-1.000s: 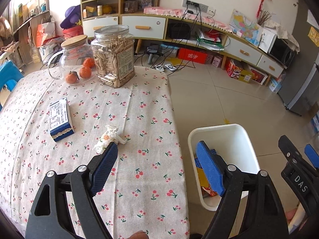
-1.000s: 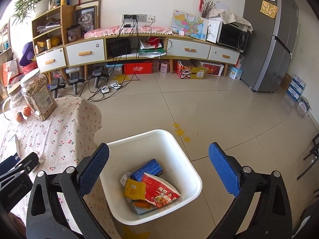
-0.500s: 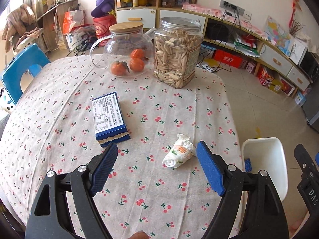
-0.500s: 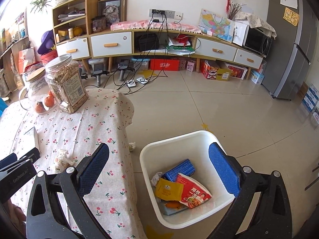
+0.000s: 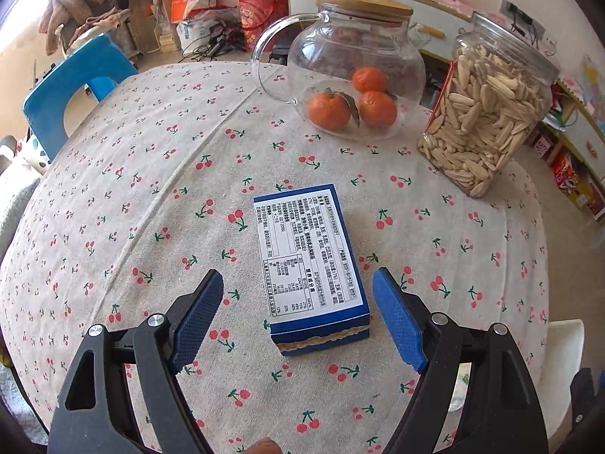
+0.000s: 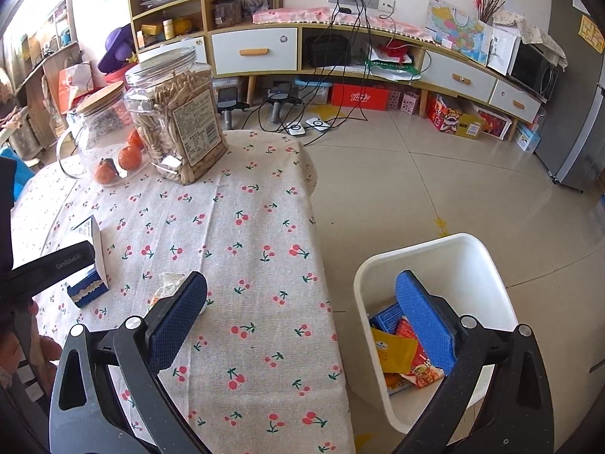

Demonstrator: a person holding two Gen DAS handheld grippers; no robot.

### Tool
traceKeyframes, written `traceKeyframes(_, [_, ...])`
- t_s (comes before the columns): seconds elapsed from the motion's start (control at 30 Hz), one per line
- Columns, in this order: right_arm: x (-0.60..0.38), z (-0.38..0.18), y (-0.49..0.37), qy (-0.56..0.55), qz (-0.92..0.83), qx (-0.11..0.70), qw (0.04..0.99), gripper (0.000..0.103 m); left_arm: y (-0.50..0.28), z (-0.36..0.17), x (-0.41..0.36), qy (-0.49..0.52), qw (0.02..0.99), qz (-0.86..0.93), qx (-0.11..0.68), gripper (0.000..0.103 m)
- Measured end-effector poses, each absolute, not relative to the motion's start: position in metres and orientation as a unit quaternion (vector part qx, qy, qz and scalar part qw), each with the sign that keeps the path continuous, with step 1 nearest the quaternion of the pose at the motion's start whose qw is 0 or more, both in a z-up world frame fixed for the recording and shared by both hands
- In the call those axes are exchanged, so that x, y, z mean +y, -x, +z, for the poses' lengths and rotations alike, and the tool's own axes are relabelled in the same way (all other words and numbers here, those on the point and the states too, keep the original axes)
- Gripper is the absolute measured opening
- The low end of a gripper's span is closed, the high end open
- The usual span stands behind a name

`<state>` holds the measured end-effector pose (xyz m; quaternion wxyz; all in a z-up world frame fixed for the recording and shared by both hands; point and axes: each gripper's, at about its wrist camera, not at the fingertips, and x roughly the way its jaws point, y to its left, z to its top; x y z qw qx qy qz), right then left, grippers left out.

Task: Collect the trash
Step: 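Move both tools back to the table and grasp the blue box with the left tool, then grasp the white tissue bundle with the right tool while the left tool holds the box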

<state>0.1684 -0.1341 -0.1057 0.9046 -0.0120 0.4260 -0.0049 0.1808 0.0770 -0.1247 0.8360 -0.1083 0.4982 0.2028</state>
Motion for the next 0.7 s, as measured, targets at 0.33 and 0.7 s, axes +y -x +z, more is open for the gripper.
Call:
traceKeyframes(0.33, [-0.087, -0.134, -0.178, 0.024, 0.046, 0.464, 0.885, 0.096, -0.184, -0.145, 0.097, 0.092, 0.832, 0.190, 0.512, 0.057])
traceKeyframes(0.7, [-0.051, -0.156, -0.184, 0.043, 0.077, 0.478, 0.874, 0.087, -0.111, -0.087, 0.137, 0.140, 0.856, 0.153, 0.474, 0.057])
